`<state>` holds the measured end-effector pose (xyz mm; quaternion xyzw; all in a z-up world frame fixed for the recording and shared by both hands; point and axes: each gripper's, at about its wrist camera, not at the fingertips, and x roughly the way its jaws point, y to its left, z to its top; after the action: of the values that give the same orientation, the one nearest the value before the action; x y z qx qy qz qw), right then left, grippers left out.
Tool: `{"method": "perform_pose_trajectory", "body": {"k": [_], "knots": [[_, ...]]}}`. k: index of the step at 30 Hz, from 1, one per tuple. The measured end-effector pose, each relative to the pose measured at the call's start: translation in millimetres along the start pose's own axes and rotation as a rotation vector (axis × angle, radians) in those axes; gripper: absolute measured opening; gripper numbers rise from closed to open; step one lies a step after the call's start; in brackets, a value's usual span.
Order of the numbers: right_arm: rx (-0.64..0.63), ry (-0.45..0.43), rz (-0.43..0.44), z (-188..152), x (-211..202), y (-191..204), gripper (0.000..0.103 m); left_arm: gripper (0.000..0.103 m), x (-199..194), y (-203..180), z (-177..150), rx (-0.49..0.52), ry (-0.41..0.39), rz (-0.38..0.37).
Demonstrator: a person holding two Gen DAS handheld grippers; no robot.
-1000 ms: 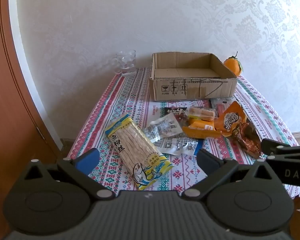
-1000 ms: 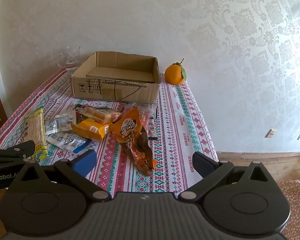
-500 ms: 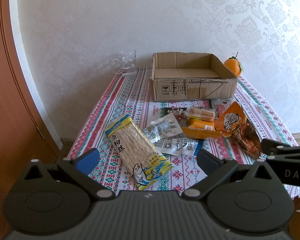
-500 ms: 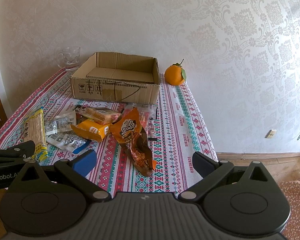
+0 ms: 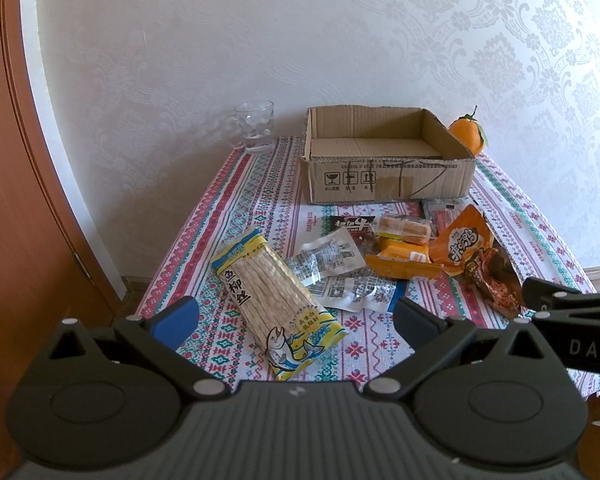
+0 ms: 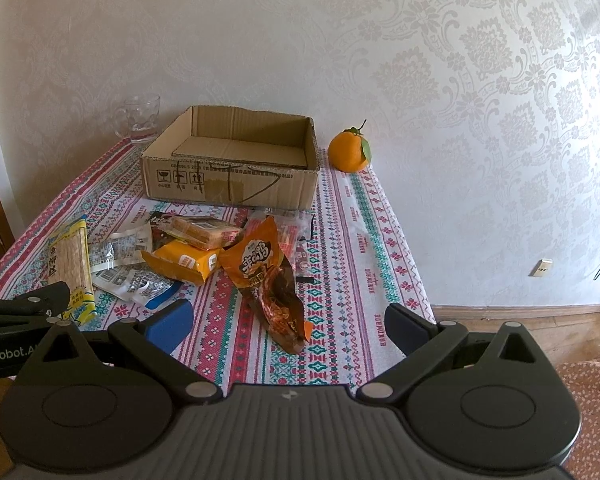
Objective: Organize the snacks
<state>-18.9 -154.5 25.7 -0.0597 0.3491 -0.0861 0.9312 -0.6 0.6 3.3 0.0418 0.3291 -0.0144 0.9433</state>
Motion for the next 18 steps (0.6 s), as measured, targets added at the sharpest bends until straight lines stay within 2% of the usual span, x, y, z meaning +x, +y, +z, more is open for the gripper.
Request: {"method": "perform_pose_trajectory", "body": {"k": [18], "knots": [[0.000, -0.004, 0.002, -0.3, -0.1, 0.1, 0.103, 0.102, -0.2, 0.2, -0.6, 0.000, 0.000, 0.000]]}}
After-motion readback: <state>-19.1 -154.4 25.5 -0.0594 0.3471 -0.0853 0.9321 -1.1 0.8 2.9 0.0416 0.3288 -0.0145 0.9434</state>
